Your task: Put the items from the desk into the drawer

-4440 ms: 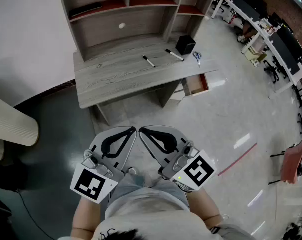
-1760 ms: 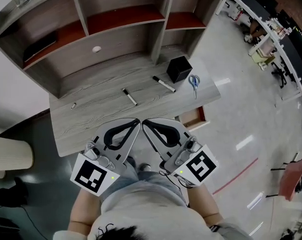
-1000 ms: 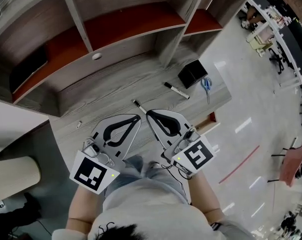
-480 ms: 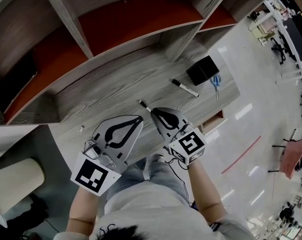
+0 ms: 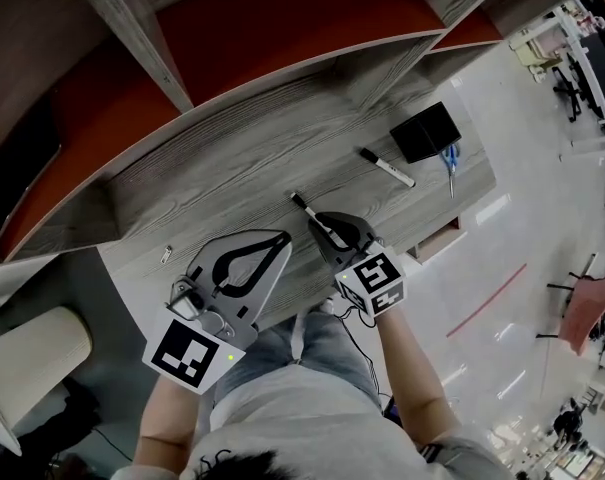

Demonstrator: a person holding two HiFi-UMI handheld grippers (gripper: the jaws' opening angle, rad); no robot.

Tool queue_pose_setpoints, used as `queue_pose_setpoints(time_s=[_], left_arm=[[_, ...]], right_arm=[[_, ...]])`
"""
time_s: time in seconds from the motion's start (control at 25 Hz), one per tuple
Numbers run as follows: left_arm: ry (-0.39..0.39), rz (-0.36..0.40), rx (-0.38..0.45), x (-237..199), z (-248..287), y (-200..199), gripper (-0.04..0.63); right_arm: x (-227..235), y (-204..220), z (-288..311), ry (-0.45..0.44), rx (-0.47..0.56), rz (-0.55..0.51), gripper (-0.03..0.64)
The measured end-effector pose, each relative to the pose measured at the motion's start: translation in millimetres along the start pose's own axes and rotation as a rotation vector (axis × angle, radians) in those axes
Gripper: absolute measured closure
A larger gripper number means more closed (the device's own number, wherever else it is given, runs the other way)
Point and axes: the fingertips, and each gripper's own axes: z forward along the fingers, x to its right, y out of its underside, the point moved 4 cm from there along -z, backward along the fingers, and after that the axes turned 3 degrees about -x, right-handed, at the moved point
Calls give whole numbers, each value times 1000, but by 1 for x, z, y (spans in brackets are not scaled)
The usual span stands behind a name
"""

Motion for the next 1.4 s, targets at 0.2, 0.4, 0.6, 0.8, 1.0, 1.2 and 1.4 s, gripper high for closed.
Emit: queue_pose_setpoints(time_s=[0.2,0.4,0.6,0.8,1.0,1.2,1.4], left_arm=[[-5,-12,-14,-6,-4,7,587],[-19,-22,-29,-11,-9,14,588],[-25,-30,-32,-14,-11,17,586],[-15,-15,-35,-12,-12,17,587],[-10,-18,-28,-9,-13,15,587],[7,-3,-10,0,-11,8,588],[40,17,10,14,-4,-2,586]], right_arm=[[11,26,17,25,-101,-4,565],[19,42,29,58,-158,-17,565],[12,44,35,70,-217,-109,565],[13,44,36,89,-223,-90,572],[7,31,29,93,-173,-73,572],[-7,-8,2,80,-42,-78,574],[-22,-50,-47,84,107,-124,574]])
